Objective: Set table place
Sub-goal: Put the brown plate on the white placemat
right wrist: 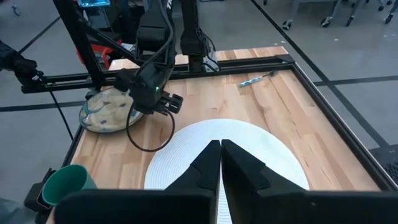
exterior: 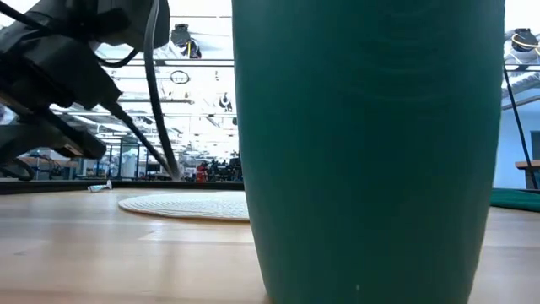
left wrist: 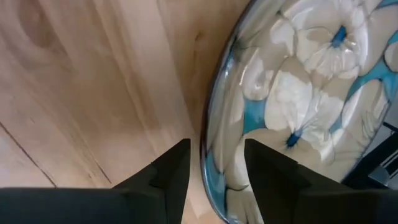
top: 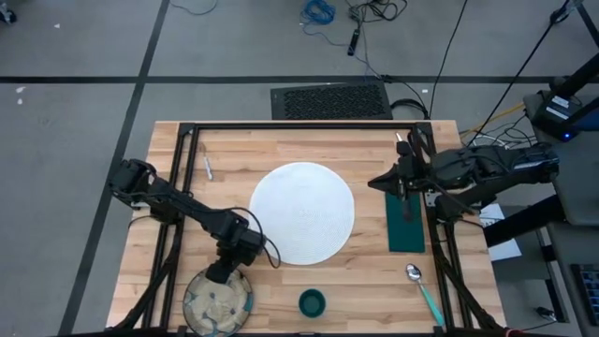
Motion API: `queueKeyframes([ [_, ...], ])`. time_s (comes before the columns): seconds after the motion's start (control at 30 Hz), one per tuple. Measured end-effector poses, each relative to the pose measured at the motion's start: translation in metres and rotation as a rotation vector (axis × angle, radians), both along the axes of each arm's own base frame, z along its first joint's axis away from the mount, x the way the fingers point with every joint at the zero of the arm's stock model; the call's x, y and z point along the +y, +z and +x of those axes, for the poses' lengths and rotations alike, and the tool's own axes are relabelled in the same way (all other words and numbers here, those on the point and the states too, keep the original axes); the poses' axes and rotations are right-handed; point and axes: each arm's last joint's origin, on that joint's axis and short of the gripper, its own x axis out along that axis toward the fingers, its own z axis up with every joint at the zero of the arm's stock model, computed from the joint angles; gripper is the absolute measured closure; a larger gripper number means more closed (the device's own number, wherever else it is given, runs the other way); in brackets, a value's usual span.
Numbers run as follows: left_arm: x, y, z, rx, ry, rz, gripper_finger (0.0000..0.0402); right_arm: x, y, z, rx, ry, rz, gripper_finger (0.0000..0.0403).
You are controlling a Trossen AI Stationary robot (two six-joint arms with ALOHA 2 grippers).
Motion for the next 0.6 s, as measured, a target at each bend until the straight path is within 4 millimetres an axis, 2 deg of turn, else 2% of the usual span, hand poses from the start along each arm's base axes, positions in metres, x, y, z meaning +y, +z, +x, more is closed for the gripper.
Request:
queueKeyframes([
  [0.2, 0.0, -0.009, -0.002, -0.024, -0.004, -0.037, 0.0265, 0.001, -0.002, 0.004, 0.014, 0.0, -0.004, 0.0403],
  [0.47, 0.003, -0.022, -0.016, 0.036, -0.005, -0.061, 0.0265, 0.001, -0.003, 0.005, 0.019, 0.0, -0.005, 0.0403],
  [0.6, 0.004, -0.027, -0.018, 0.056, 0.048, -0.062, 0.0273, 0.001, -0.003, 0.005, 0.019, -0.001, -0.002, 0.0403],
])
